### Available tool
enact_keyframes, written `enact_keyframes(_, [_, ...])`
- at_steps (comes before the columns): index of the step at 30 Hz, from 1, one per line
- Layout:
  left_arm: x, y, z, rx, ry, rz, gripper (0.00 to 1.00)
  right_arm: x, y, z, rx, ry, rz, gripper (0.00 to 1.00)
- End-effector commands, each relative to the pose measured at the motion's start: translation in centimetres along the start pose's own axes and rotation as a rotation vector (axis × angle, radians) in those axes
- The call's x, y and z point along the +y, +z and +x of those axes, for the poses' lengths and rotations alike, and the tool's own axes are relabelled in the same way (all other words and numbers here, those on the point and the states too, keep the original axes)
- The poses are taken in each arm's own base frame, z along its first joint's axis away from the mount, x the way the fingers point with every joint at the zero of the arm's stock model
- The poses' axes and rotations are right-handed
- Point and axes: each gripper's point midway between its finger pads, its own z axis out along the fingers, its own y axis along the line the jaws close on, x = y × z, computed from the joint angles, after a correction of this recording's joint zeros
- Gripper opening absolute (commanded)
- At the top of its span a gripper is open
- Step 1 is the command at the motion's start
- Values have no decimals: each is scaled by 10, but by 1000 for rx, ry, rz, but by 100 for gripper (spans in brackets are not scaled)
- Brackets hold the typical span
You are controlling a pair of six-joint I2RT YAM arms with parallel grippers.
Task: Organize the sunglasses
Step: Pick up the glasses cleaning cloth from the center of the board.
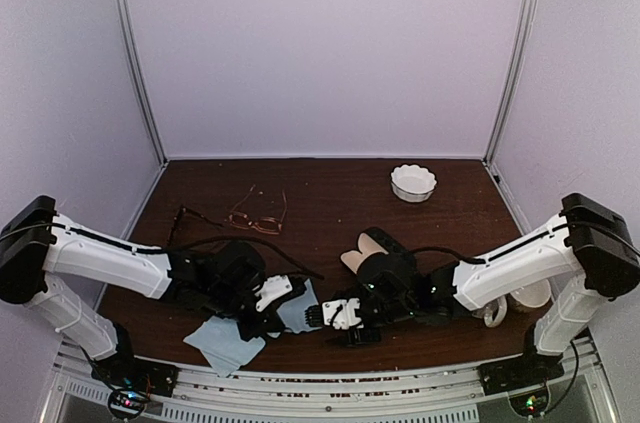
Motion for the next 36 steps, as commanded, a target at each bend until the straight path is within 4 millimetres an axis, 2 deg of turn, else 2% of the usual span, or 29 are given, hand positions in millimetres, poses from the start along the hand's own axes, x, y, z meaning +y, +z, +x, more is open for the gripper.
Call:
enact_keyframes(1, [-1,-5,-10,-59,6,28,0,-5,11,-6,-6,-29,-9,59])
enact_keyframes(7, [2,-10,-13,-94,-15,39,0,-6,24,0,20,-38,-19,58])
enact_keyframes(16, [5,-14,-14,-118,-35,55,0,-21,36,12,66,-30,6,53])
enact_keyframes(23, [8,-17,-15,-138,-55,69,0,-21,44,31,145,-68,-13,49])
enact_keyframes(29, [11,-17,-16,-143,-69,81,0,-21,46,34,148,-71,-18,47])
enact_keyframes(36, [11,-18,-16,-147,-74,84,0,-31,50,36,162,-68,16,38])
